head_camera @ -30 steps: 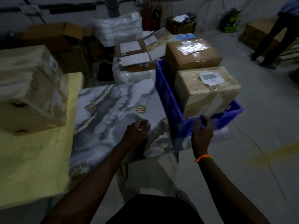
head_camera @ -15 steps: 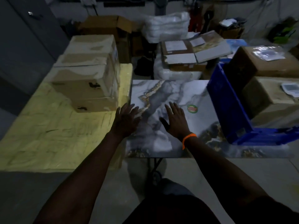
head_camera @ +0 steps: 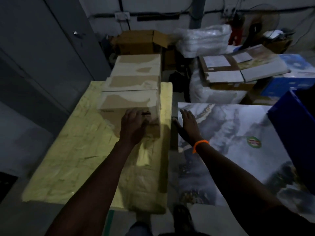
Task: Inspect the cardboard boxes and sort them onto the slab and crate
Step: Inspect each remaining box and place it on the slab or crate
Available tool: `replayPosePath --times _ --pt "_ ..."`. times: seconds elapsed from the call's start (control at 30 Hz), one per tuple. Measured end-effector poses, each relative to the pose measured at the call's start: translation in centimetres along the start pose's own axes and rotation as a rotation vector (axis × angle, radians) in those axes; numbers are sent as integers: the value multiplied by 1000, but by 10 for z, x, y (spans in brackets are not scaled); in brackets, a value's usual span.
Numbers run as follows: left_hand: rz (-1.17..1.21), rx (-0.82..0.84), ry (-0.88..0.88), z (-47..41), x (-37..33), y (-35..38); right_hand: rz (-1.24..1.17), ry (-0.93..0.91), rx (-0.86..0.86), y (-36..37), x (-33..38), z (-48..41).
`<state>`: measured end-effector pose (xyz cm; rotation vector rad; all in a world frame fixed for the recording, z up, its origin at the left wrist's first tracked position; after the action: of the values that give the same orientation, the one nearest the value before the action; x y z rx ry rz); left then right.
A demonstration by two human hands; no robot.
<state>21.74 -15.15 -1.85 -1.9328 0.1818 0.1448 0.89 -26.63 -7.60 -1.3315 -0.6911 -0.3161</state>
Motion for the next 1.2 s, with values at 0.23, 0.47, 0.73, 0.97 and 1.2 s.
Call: replayPosePath --times 0.23,0.47,0.73,0.97,1.2 --pt "336 -169 -397 29 185 -14 -418 248 43 69 71 -30" --pt "703 223 -566 38 315 61 -752 339 -33 107 109 -10" --pt "825 61 -696 70 287 31 -902 591 -442 103 95 89" --pt "1045 45 -615 90 199 40 -940 685 -826 68 39 169" --pt "1112 229 -440 70 71 57 -972 701 -1013 12 -35 251"
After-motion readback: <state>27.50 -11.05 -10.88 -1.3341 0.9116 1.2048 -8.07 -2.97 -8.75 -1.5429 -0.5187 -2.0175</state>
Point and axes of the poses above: each hand's wrist, its own z-axis away from the middle knuckle, its own y-axis out of the palm, x = y × z, the point moved 10 cm from there along -z, towards the middle knuckle, and after that the axes turned 13 degrees about y, right-handed, at the moved point
